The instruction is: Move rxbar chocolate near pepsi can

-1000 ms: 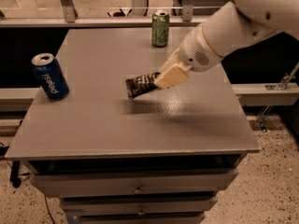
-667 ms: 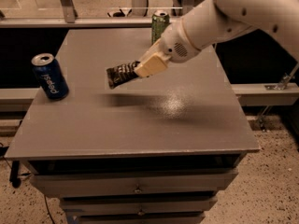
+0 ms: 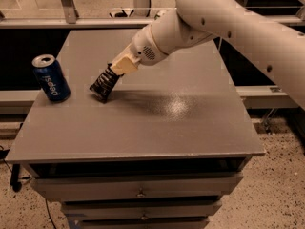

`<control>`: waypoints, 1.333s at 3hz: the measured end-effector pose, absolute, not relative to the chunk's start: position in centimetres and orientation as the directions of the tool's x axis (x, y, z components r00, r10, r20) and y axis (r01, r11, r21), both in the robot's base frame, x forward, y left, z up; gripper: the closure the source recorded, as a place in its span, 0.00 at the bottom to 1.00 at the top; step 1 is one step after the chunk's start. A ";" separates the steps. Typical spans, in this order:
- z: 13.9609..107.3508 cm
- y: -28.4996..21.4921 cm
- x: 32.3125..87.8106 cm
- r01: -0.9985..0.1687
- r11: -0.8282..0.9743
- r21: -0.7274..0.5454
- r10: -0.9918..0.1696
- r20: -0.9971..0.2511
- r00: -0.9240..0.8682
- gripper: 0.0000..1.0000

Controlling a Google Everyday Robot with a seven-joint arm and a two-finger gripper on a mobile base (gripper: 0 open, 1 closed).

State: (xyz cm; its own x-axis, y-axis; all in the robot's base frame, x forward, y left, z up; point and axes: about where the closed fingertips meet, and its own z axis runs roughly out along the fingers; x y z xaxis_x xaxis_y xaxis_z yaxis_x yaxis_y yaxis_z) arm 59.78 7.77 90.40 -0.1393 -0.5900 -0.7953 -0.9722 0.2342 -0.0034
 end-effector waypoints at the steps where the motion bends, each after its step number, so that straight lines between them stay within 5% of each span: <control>1: 89.3 10.5 59.8 -0.978 0.205 0.028 -0.576 -0.805 -0.143 1.00; 2: 89.1 12.9 59.5 -0.984 0.171 0.045 -0.556 -0.820 -0.134 1.00; 4: 88.6 15.3 59.0 -0.986 0.147 0.077 -0.551 -0.822 -0.146 0.59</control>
Offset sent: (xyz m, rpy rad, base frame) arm -0.0029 0.0750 -0.0123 0.0902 0.0500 0.0936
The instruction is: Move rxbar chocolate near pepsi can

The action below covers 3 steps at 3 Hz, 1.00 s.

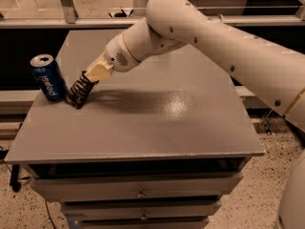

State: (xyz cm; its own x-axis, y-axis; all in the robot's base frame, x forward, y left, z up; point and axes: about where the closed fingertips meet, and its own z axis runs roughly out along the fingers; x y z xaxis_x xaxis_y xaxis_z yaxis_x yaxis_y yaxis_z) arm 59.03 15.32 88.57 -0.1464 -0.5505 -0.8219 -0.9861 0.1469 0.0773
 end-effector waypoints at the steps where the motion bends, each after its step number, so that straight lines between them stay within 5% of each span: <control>1: 88.3 15.6 58.9 -0.986 0.142 0.087 -0.548 -0.822 -0.152 0.36; 3: 87.9 15.4 58.7 -0.985 0.146 0.097 -0.547 -0.822 -0.162 0.00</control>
Offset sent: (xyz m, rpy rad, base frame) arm -0.0020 -0.0012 -0.0065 0.0069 0.0214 -0.0050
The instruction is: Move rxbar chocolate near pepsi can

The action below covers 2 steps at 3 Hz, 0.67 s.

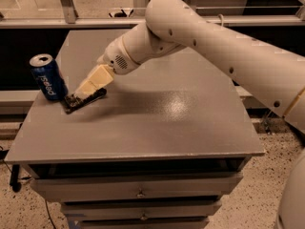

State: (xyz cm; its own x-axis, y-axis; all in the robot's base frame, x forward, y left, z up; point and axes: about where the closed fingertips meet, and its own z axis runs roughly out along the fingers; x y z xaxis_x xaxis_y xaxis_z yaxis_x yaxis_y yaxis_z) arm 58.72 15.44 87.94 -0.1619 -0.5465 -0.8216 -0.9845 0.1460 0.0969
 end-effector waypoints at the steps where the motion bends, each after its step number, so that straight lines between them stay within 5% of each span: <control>1: 87.5 13.9 58.7 -0.979 0.172 0.107 -0.542 -0.820 -0.185 0.00; 2: 86.9 9.9 58.7 -0.962 0.238 0.132 -0.513 -0.824 -0.239 0.00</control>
Offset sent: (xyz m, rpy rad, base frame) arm 0.0004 -0.1253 -0.0200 0.0435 0.0656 -0.2140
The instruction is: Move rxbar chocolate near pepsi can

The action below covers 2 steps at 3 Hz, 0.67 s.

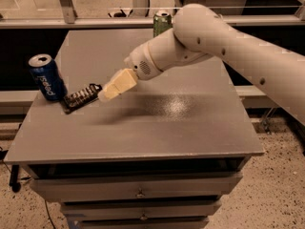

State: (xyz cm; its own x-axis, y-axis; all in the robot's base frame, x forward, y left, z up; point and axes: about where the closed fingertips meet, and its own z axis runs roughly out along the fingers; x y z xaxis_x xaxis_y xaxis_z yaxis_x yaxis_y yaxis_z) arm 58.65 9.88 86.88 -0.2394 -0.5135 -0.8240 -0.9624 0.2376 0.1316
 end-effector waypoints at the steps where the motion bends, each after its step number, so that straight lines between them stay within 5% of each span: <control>1: 86.2 5.3 57.7 -0.936 0.310 0.165 -0.443 -0.846 -0.296 0.00; 2: 85.9 -0.5 56.1 -0.888 0.415 0.199 -0.317 -0.883 -0.346 0.00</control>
Offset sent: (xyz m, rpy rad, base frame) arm -0.0418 -0.2558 -0.0167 0.2821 0.0070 -0.5196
